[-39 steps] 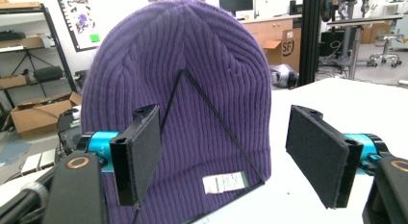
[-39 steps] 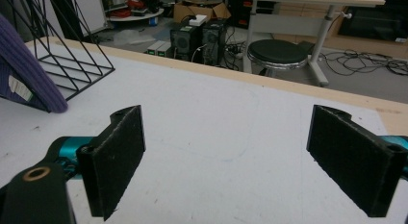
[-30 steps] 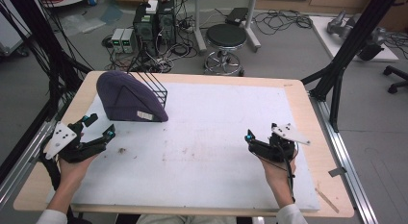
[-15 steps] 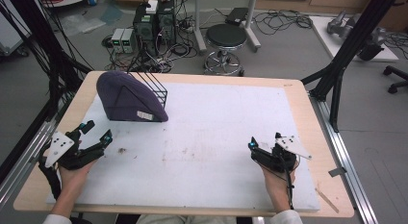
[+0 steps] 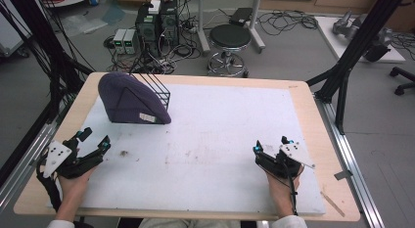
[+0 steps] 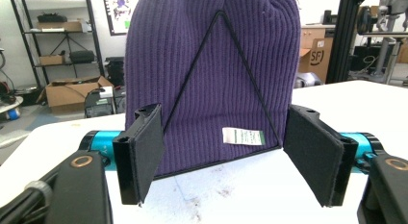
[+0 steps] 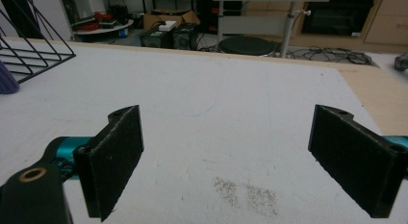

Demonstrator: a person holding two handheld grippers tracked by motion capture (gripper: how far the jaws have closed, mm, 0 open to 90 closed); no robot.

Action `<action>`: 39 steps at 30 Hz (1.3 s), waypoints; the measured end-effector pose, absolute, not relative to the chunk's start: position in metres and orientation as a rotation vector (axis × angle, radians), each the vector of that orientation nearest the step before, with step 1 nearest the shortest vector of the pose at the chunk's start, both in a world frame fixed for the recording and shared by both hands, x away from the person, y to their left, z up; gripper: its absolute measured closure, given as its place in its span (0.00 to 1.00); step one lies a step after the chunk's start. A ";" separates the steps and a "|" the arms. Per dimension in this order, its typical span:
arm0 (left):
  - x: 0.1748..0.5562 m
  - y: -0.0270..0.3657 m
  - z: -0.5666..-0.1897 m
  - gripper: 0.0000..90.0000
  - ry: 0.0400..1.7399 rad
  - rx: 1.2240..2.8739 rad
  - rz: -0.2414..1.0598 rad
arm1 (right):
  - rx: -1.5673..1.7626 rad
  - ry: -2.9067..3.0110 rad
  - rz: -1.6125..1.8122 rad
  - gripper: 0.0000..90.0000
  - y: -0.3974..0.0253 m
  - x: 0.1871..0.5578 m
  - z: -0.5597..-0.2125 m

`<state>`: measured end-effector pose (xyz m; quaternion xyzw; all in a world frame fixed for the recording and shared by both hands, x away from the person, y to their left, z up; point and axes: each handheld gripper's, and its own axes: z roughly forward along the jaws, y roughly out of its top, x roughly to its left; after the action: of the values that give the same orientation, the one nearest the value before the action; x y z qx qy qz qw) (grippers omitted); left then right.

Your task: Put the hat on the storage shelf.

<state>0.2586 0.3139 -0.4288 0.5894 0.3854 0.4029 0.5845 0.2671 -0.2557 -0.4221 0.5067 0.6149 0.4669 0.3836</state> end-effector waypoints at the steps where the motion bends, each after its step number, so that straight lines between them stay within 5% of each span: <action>1: 0.258 0.314 -0.429 0.34 0.901 1.376 0.943 | 1.292 1.563 1.192 0.13 -0.255 0.266 -0.422; 39: 0.257 0.313 -0.435 0.34 0.903 1.378 0.896 | 1.264 1.575 1.163 0.13 -0.250 0.263 -0.423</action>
<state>0.2572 0.3126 -0.4350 0.5925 0.3881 0.3852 0.5916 0.2628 -0.2501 -0.4227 0.4984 0.6209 0.4587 0.3946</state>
